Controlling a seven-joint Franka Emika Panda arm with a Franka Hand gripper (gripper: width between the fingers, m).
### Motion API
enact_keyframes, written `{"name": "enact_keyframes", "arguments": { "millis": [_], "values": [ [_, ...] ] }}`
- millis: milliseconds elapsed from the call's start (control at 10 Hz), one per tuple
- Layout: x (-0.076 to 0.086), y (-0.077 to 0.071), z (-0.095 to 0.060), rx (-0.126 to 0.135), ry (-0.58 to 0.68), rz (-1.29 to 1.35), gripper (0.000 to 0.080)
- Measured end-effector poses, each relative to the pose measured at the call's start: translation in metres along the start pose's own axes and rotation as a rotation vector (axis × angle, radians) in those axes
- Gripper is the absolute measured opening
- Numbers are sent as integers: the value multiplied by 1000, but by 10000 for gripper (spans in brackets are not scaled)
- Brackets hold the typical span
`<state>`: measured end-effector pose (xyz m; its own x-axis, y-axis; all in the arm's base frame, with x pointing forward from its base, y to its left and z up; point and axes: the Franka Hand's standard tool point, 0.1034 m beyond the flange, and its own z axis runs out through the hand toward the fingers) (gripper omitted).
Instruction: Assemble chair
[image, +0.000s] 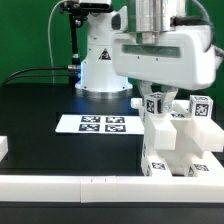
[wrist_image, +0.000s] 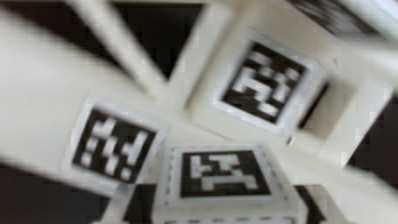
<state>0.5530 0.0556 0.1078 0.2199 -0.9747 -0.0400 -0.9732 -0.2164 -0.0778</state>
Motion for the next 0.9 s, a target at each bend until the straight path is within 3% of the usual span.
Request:
{"name": "enact_keyframes", "arguments": {
  "millis": [500,700,800,900],
  "values": [
    [2,2,2,4,-12,315,264],
    [2,2,3,1,-13,252,271],
    [0,2,3,-12,-19,212,490],
    [0,1,1,-21,-22,38,490]
  ]
}}
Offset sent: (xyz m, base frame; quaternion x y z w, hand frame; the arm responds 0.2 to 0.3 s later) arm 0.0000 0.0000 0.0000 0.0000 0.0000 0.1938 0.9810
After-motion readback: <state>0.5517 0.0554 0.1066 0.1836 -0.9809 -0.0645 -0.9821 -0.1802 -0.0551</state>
